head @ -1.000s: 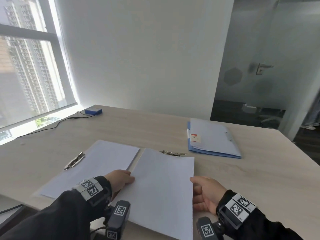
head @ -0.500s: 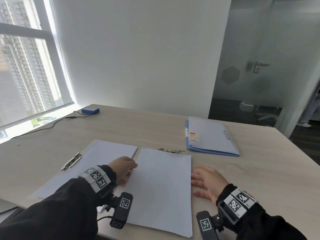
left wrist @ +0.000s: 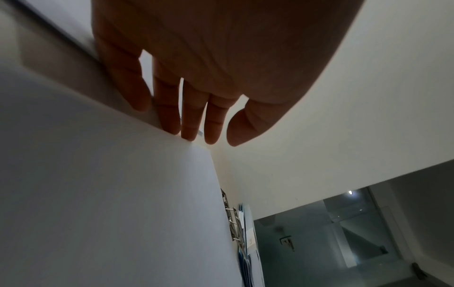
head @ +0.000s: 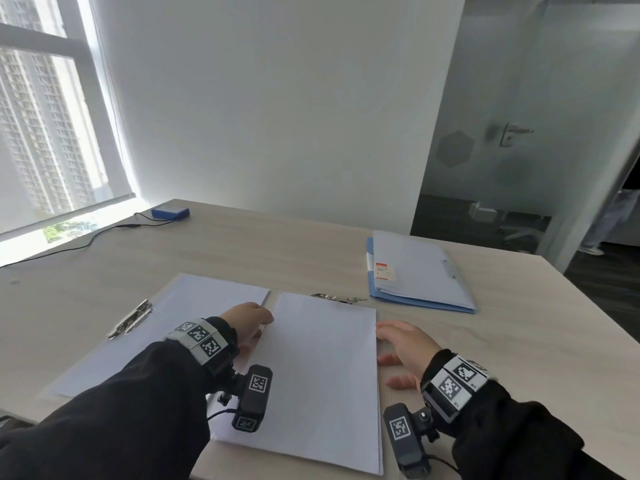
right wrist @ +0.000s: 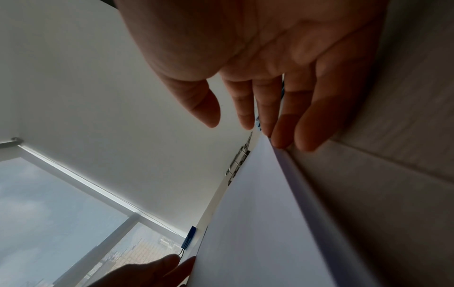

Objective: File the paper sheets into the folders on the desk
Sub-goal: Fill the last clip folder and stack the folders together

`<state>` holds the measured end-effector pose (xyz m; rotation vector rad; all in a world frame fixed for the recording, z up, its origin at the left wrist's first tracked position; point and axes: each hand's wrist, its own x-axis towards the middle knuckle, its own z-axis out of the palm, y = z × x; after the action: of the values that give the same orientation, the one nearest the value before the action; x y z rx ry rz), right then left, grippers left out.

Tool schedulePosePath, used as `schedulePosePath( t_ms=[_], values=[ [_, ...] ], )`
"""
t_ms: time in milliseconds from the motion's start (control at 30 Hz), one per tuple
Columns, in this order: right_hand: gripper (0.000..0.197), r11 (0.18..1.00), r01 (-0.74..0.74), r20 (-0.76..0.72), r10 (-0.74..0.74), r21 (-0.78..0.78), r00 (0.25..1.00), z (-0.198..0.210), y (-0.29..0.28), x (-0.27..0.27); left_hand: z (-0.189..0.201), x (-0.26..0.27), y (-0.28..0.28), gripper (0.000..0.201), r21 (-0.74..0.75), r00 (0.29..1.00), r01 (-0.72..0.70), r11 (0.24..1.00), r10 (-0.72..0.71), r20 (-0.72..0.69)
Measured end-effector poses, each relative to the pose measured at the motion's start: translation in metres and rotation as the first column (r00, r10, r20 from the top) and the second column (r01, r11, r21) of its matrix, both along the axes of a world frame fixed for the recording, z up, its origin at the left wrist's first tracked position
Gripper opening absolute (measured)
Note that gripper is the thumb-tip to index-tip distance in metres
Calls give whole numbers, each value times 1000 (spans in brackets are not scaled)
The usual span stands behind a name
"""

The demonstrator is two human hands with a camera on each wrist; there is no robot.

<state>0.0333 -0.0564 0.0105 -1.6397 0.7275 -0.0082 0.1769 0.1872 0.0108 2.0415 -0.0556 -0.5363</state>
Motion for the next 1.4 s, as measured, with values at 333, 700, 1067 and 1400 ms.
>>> schedulePosePath(
  t_ms=[333, 700, 1067, 1400],
  values=[
    [36, 919, 158, 119, -213, 362, 970, 5, -1, 45, -17, 7, 10, 11, -69, 1000, 0, 998, -1, -9],
    [30, 972, 154, 152, -181, 179, 972, 7, 4, 107, -16, 9, 17, 18, -76, 998, 63, 995, -65, -23],
    [53, 299, -577, -479, 343, -760, 808, 9, 36, 159, -17, 10, 23, 25, -120, 996, 84, 989, -88, -25],
    [68, 33, -725, -687, 293, -688, 665, 3, 44, 170, -19, 12, 25, 26, -123, 994, 104, 987, -107, -20]
  ],
)
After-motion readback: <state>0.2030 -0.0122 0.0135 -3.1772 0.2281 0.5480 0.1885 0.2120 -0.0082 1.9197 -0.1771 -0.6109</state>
